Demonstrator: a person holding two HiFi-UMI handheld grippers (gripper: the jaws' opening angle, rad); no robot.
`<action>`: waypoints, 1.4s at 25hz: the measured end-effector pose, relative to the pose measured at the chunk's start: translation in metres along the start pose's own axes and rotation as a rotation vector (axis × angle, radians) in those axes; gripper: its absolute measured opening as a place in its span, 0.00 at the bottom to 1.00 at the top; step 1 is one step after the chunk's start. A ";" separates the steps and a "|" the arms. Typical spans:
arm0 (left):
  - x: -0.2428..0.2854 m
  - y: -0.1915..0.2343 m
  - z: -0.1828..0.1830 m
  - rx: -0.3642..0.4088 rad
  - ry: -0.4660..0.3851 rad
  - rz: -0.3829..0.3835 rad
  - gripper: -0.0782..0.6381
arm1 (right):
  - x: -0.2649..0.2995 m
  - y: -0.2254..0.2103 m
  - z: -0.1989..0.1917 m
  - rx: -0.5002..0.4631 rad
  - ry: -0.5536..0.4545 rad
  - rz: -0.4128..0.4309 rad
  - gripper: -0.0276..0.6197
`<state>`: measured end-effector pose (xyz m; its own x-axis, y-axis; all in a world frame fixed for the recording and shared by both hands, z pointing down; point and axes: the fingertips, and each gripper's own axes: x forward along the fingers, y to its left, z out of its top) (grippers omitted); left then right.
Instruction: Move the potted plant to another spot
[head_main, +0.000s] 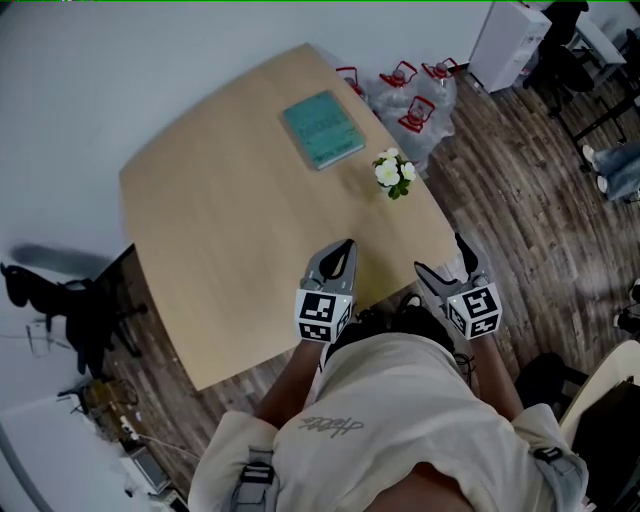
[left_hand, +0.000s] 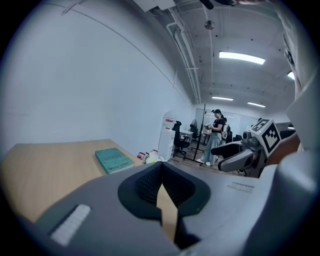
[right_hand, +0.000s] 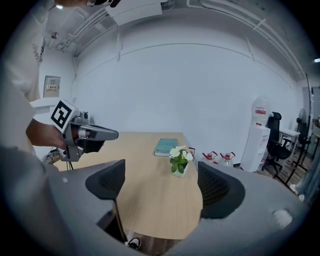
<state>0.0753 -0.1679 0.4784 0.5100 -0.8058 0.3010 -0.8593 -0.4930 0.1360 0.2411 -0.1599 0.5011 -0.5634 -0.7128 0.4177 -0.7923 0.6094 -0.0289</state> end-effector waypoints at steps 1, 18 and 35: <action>-0.001 0.002 -0.001 -0.018 0.000 0.001 0.13 | 0.002 0.002 0.004 -0.008 0.000 0.006 0.74; 0.010 0.024 0.026 -0.080 -0.036 0.247 0.13 | 0.049 -0.036 0.044 -0.133 -0.028 0.204 0.74; 0.074 0.003 0.039 -0.072 0.020 0.402 0.13 | 0.092 -0.123 0.015 -0.189 0.030 0.358 0.74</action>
<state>0.1117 -0.2420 0.4648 0.1328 -0.9229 0.3615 -0.9909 -0.1154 0.0694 0.2832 -0.3054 0.5293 -0.7866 -0.4352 0.4380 -0.4887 0.8724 -0.0108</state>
